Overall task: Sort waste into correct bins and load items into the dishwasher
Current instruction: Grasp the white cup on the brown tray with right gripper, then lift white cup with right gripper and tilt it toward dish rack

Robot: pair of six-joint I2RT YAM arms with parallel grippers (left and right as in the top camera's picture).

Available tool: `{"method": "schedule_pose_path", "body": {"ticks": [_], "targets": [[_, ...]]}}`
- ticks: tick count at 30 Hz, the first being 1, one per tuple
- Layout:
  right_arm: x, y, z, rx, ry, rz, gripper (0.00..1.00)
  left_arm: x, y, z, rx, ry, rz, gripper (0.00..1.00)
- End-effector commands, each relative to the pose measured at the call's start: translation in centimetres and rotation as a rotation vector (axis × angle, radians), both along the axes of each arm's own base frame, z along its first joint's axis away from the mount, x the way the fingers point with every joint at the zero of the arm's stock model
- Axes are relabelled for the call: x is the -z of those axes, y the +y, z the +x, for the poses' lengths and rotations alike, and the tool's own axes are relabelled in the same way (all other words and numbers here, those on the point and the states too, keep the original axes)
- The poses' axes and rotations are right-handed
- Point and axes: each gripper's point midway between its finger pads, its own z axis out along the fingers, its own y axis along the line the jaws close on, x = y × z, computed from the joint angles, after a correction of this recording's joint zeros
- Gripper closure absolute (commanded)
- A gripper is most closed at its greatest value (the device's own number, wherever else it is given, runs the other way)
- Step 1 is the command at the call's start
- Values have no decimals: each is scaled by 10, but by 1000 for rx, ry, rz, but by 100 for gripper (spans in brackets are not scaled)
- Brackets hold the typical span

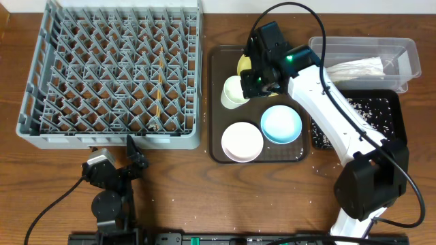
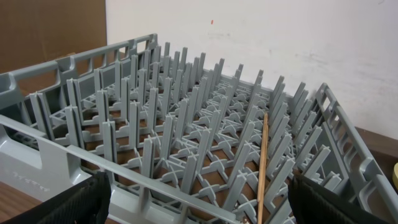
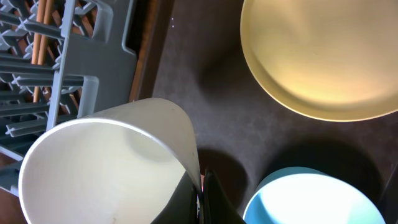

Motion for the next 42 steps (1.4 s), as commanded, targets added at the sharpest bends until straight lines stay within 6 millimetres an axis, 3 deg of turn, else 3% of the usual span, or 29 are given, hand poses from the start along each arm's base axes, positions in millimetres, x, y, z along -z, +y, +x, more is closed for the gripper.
{"method": "schedule_pose_path", "body": {"ticks": [1,19,28,34,42], "targets": [[-9,-4,6,-4,-25,12,99,19,1,0,-6,50,3,7],[-13,-6,7,-8,-30,25,99,19,1,0,-6,50,3,8],[-47,-35,14,47,-43,73,99,19,1,0,-6,50,3,8],[-85,-24,4,-56,-29,337,99,19,1,0,-6,50,3,8],[-87,-33,7,-50,-26,360,99,19,1,0,-6,50,3,8]]}}
